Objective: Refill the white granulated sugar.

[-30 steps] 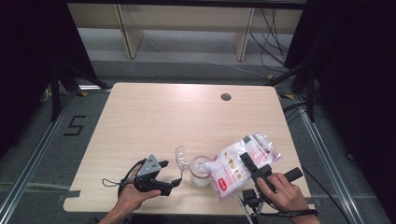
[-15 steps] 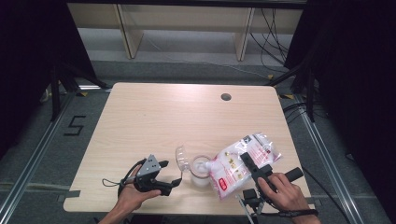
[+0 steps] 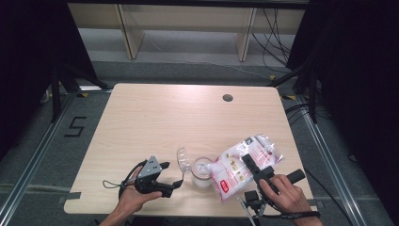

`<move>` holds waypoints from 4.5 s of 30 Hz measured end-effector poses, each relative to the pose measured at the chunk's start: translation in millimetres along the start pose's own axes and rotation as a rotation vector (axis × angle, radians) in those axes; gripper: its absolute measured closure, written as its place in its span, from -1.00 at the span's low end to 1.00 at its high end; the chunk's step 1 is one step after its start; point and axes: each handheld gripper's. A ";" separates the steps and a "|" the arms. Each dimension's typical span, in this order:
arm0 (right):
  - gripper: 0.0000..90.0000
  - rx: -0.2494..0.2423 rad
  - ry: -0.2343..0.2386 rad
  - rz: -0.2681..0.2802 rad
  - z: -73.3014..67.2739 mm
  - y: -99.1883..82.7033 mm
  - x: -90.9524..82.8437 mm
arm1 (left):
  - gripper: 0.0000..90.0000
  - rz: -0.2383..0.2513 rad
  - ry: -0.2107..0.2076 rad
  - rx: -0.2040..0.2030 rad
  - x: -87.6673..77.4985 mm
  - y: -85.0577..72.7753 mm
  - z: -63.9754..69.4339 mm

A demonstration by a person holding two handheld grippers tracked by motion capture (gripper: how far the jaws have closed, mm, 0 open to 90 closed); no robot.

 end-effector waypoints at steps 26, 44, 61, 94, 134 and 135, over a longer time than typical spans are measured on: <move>0.89 0.480 0.090 0.085 -23.0 -25.8 2.5 | -0.63 0.003 -0.001 0.000 0.0 0.0 0.0; 0.93 1.042 0.184 0.180 -26.8 -46.5 10.5 | -0.63 0.009 -0.002 -0.002 0.1 0.2 0.3; 0.97 1.438 0.262 0.207 -50.7 -63.2 26.6 | -0.63 0.007 0.003 0.000 -0.7 0.6 0.5; 0.97 1.712 0.289 0.128 -98.8 -88.7 77.1 | -0.63 0.009 -0.001 -0.020 0.2 0.0 1.2; 0.80 1.725 0.363 0.033 -105.0 -94.2 60.7 | -0.63 0.009 0.001 -0.001 -2.1 0.9 0.3; 0.78 1.714 0.363 0.036 -105.3 -96.2 60.9 | -0.63 0.009 0.001 -0.001 -2.1 0.9 0.3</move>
Point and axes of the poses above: each handheld gripper's, and its own axes: x roughly forward along the jaws, y roughly out of its top, z roughly to its right, and after that the axes turned 6 degrees about -y, right-handed
